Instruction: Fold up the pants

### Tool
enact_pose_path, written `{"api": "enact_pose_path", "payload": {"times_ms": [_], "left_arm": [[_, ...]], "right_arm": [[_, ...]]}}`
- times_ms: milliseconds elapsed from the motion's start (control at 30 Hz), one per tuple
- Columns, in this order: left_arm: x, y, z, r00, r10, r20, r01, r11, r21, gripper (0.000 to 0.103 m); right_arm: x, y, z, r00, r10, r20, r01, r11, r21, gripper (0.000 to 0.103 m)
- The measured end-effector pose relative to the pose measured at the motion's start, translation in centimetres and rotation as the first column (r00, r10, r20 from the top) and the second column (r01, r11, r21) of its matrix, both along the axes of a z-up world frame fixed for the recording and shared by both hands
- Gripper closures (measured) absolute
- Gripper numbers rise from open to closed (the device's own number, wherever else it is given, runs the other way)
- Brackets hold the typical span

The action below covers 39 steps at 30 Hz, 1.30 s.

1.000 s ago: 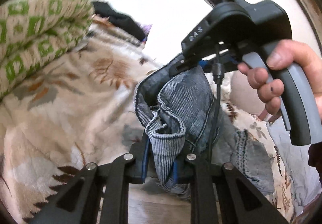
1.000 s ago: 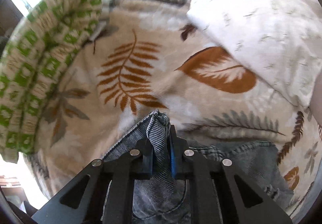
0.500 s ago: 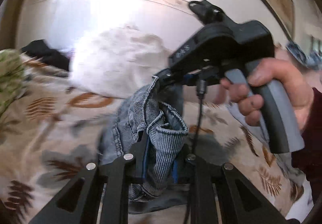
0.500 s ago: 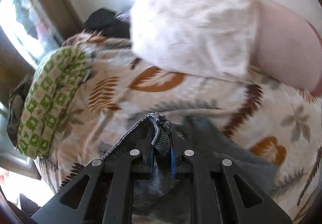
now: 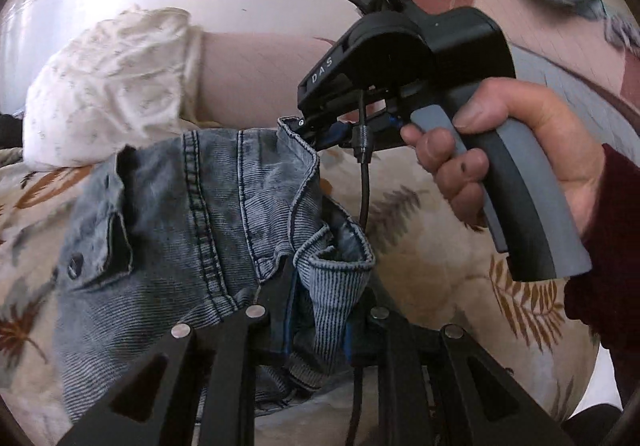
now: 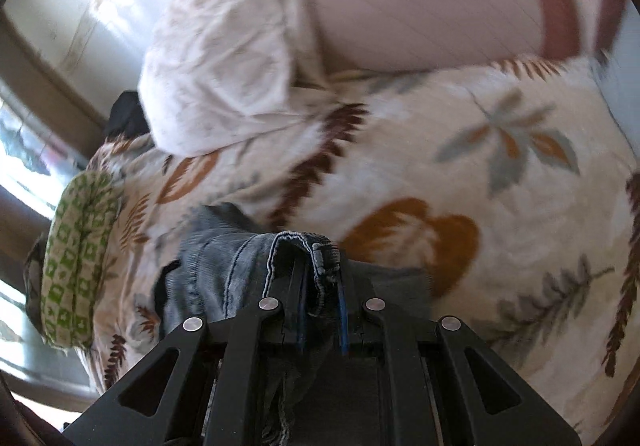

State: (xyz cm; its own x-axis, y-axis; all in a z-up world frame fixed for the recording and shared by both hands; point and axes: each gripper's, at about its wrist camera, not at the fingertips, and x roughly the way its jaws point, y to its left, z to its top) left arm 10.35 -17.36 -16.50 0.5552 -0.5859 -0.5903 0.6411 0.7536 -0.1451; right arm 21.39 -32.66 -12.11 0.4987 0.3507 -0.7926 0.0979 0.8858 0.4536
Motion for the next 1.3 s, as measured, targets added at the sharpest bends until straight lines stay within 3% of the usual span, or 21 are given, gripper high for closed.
{"api": "enact_pose_path", "payload": {"times_ms": [233,367,467,500,567,600,700,800,900,967,1067,1133,1200,1300], "left_arm": [[-0.2,-2.2,-0.7,0.998,-0.066,0.008,0.066,0.998,0.02,0.084],[0.7,-2.8,-2.2,0.993,-0.099,-0.06,0.101,0.994,0.036,0.084],[1.3,-3.1,-2.5,0.99,-0.111,-0.083,0.115,0.993,0.04,0.083],[1.3,-3.0,-2.3,0.99,-0.121,-0.079,0.124,0.991,0.04,0.079],[1.1,-2.8,-1.8,0.985,-0.151,-0.079,0.154,0.987,0.039,0.067],[1.0,-2.6,-1.5,0.981,-0.171,-0.088,0.175,0.984,0.037,0.055],[-0.7,-1.4,0.6,0.972,-0.22,-0.086,0.222,0.975,0.006,0.041],[-2.6,0.4,4.0,0.967,-0.253,-0.007,0.253,0.967,0.013,0.035],[-3.4,3.4,6.9,0.976,-0.166,0.14,0.153,0.983,0.1,0.033],[-1.6,6.0,8.0,0.982,-0.062,0.177,0.039,0.991,0.128,0.031],[2.6,10.0,8.1,0.982,0.116,0.152,-0.134,0.984,0.117,0.031],[4.6,12.2,7.7,0.973,0.209,0.094,-0.216,0.973,0.079,0.031],[5.9,13.3,6.8,0.968,0.247,0.039,-0.249,0.967,0.058,0.032],[6.5,12.7,5.3,0.969,0.246,0.005,-0.245,0.966,0.086,0.032]], "right_arm": [[-2.3,-4.2,-3.4,0.995,-0.101,-0.006,0.101,0.992,0.077,0.093],[-3.6,-5.9,-4.3,0.984,-0.178,0.019,0.174,0.977,0.122,0.093],[-3.9,-6.8,-6.5,0.973,-0.231,-0.02,0.231,0.961,0.148,0.089],[-4.1,-6.9,-7.3,0.97,-0.24,-0.041,0.243,0.958,0.155,0.088],[-4.6,-6.7,-7.8,0.968,-0.247,-0.051,0.252,0.958,0.138,0.075],[-5.2,-6.7,-7.5,0.964,-0.261,-0.048,0.265,0.954,0.14,0.066],[-7.5,-7.4,-5.7,0.949,-0.316,-0.004,0.312,0.933,0.177,0.051],[-10.5,-7.9,-3.0,0.927,-0.365,0.083,0.348,0.922,0.171,0.048],[-13.3,-7.7,-0.5,0.914,-0.376,0.152,0.346,0.918,0.192,0.048],[-14.8,-6.7,1.0,0.913,-0.359,0.195,0.318,0.923,0.216,0.048],[-16.6,-4.5,2.7,0.919,-0.302,0.254,0.246,0.941,0.232,0.048],[-17.4,-3.0,3.1,0.922,-0.27,0.276,0.199,0.945,0.259,0.048],[-17.3,-1.5,3.1,0.932,-0.237,0.276,0.154,0.944,0.292,0.048],[-16.7,0.4,2.7,0.94,-0.198,0.278,0.098,0.937,0.335,0.048]]}}
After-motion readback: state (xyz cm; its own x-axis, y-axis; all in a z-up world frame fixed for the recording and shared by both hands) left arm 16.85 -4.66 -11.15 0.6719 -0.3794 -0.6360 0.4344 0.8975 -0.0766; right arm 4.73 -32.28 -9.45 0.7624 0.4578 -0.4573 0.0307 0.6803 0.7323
